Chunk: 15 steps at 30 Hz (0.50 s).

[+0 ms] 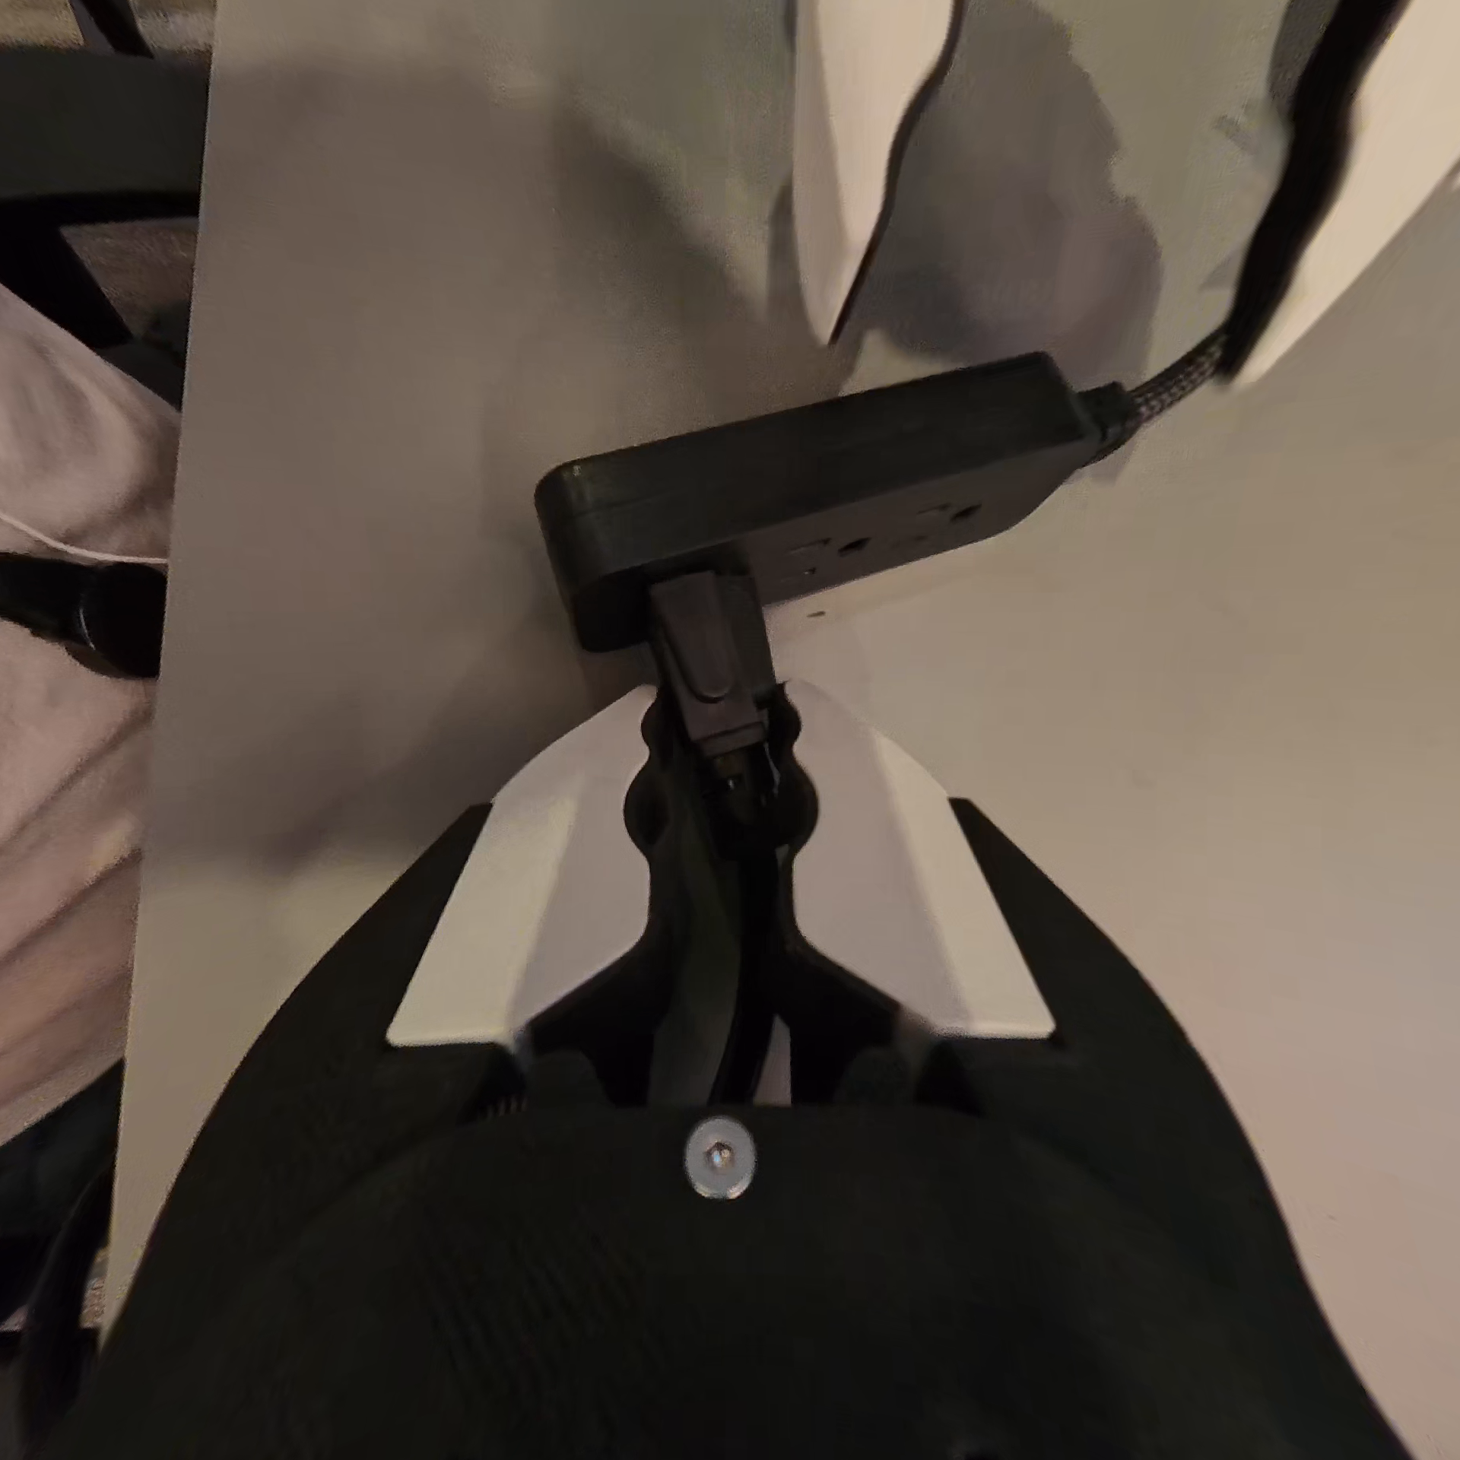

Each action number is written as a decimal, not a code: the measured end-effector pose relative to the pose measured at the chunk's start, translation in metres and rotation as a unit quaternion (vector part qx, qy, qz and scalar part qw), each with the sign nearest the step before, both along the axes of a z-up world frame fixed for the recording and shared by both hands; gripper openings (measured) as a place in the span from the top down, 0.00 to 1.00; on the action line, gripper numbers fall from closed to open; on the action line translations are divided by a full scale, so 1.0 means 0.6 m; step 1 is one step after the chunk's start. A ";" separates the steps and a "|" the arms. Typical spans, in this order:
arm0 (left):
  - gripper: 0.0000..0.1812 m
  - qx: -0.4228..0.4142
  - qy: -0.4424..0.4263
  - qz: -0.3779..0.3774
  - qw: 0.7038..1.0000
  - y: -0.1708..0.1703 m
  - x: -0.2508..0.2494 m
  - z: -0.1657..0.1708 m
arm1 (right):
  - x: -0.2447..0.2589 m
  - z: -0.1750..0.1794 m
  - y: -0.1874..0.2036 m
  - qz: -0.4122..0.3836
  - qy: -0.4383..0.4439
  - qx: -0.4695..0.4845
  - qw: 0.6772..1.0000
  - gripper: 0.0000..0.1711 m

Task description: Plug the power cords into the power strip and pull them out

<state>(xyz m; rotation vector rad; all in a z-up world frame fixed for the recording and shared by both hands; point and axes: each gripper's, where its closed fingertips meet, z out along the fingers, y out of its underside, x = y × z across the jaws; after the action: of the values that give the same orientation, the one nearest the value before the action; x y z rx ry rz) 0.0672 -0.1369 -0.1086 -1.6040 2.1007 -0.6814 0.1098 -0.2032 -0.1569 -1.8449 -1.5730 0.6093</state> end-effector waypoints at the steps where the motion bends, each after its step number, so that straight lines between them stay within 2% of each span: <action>1: 0.55 -0.039 -0.022 0.024 0.999 0.000 0.000 0.019 | 0.001 -0.001 0.004 -0.011 0.002 -0.009 1.000 0.85; 3: 0.55 -0.113 -0.061 0.069 0.989 -0.012 -0.002 0.046 | 0.003 0.000 0.020 -0.049 -0.001 -0.003 0.999 0.85; 5: 0.52 -0.125 -0.076 0.145 0.979 -0.016 -0.006 0.040 | 0.003 0.000 0.043 -0.103 -0.007 0.013 0.995 0.85; 6: 0.47 -0.117 -0.074 0.188 0.972 -0.016 -0.008 0.026 | 0.002 0.001 0.053 -0.129 -0.008 0.015 0.991 0.85; 9: 0.48 -0.070 -0.077 0.281 0.954 -0.013 -0.008 -0.019 | -0.010 0.002 0.081 -0.180 0.000 0.009 0.984 0.86; 13: 0.55 0.019 -0.074 0.332 0.940 0.006 -0.001 -0.054 | -0.034 0.001 0.096 -0.185 0.008 -0.008 0.983 0.85; 15: 0.64 0.052 -0.054 0.341 0.937 0.015 -0.002 -0.067 | -0.042 0.000 0.098 -0.173 0.005 -0.009 0.985 0.85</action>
<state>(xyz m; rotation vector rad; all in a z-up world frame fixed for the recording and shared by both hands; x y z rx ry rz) 0.0660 -0.1276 -0.1486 -2.0043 1.3286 -0.3931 0.0844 -0.1443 -0.1566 -2.0606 -1.2017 0.4721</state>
